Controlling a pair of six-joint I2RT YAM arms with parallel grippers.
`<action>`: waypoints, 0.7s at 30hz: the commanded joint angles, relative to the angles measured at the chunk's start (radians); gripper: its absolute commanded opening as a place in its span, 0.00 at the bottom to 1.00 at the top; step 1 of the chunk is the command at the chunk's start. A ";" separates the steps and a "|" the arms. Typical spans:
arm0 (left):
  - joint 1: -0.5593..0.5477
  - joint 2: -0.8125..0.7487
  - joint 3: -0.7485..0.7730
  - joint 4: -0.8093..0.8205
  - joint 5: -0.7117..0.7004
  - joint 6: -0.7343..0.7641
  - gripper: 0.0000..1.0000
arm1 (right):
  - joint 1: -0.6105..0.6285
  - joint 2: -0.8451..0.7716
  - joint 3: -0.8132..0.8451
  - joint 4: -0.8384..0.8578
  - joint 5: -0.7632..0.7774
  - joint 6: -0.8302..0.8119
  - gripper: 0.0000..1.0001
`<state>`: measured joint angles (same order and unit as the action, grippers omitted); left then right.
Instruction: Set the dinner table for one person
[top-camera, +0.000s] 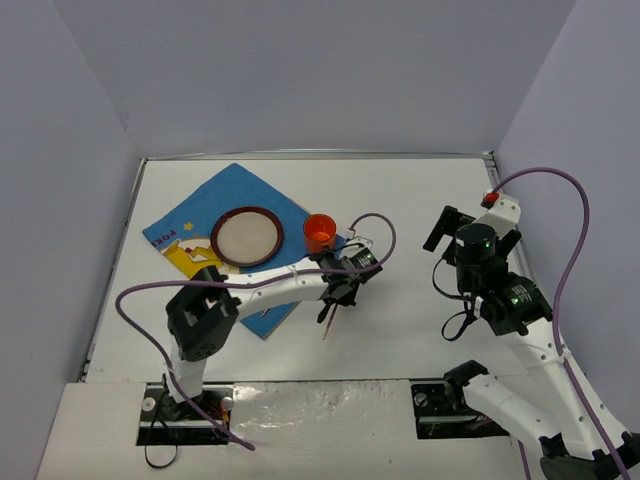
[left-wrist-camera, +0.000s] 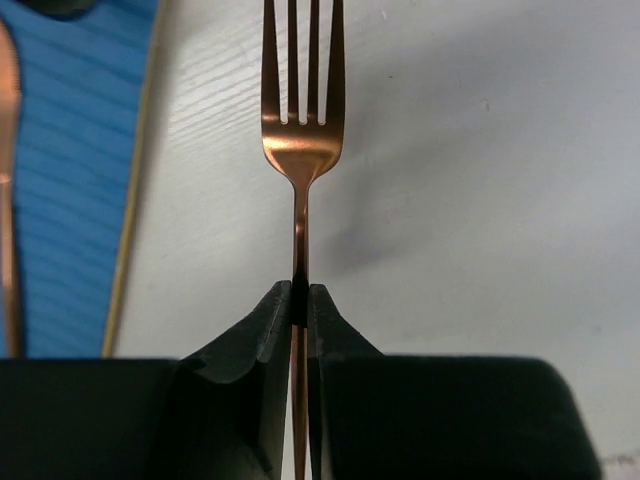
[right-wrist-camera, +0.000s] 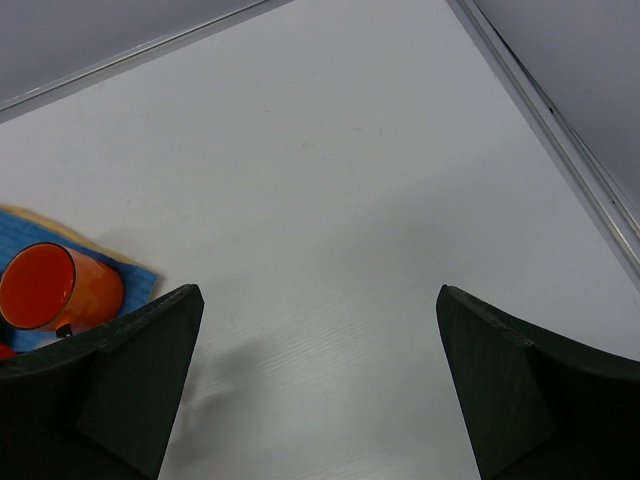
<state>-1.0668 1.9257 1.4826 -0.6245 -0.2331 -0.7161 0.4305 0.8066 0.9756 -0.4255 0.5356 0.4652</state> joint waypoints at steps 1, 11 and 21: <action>0.010 -0.265 0.013 -0.066 -0.066 0.187 0.00 | -0.007 -0.012 0.032 0.057 0.016 -0.028 1.00; 0.472 -0.582 -0.046 -0.114 0.069 0.700 0.00 | -0.007 -0.029 0.029 0.101 -0.082 -0.043 1.00; 0.894 -0.391 0.050 0.015 0.316 1.174 0.00 | -0.007 0.015 0.003 0.190 -0.215 -0.100 1.00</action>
<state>-0.2635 1.4158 1.4490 -0.6955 -0.0624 0.2050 0.4305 0.7859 0.9757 -0.3512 0.3911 0.4133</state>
